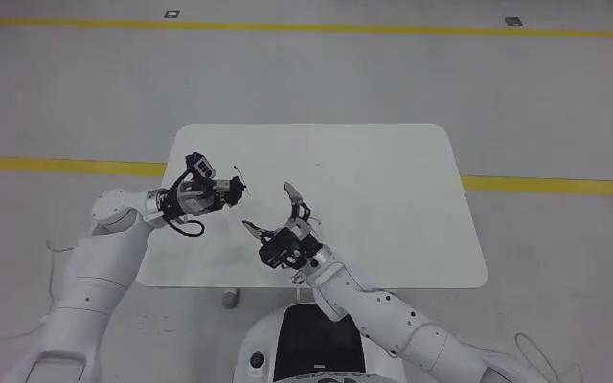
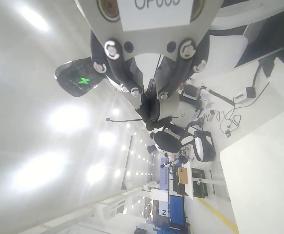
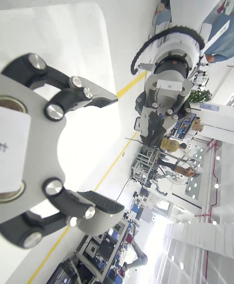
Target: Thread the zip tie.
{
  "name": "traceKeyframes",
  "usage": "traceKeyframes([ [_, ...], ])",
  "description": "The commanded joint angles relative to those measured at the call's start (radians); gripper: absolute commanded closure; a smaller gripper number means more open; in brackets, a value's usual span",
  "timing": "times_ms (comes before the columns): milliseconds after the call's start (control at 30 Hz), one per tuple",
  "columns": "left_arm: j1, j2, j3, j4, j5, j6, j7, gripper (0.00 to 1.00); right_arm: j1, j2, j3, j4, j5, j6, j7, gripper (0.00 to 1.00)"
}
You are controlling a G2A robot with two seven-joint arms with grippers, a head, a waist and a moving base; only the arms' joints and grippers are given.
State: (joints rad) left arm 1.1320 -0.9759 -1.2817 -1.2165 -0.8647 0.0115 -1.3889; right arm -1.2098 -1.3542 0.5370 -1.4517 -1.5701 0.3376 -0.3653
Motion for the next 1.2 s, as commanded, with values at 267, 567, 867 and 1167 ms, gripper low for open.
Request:
traceKeyframes([
  [267, 0.001, -0.003, 0.03, 0.011, -0.157, 0.195, -0.001, 1.0, 0.074, 0.022, -0.036, 0.038, 0.0, 0.002, -0.04, 0.0],
  [567, -0.001, 0.001, 0.037, -0.01, -0.134, 0.168, 0.017, 1.0, 0.087, 0.028, -0.02, 0.044, 0.0, 0.002, -0.055, 0.0],
  [867, 0.014, 0.0, 0.046, -0.024, -0.174, 0.204, 0.035, 1.0, 0.116, 0.038, -0.044, 0.048, 0.0, 0.002, -0.071, 0.57],
  [1167, 0.014, 0.0, 0.05, -0.023, -0.184, 0.213, 0.035, 1.0, 0.134, 0.038, -0.065, 0.06, 0.0, 0.002, -0.08, 0.7],
])
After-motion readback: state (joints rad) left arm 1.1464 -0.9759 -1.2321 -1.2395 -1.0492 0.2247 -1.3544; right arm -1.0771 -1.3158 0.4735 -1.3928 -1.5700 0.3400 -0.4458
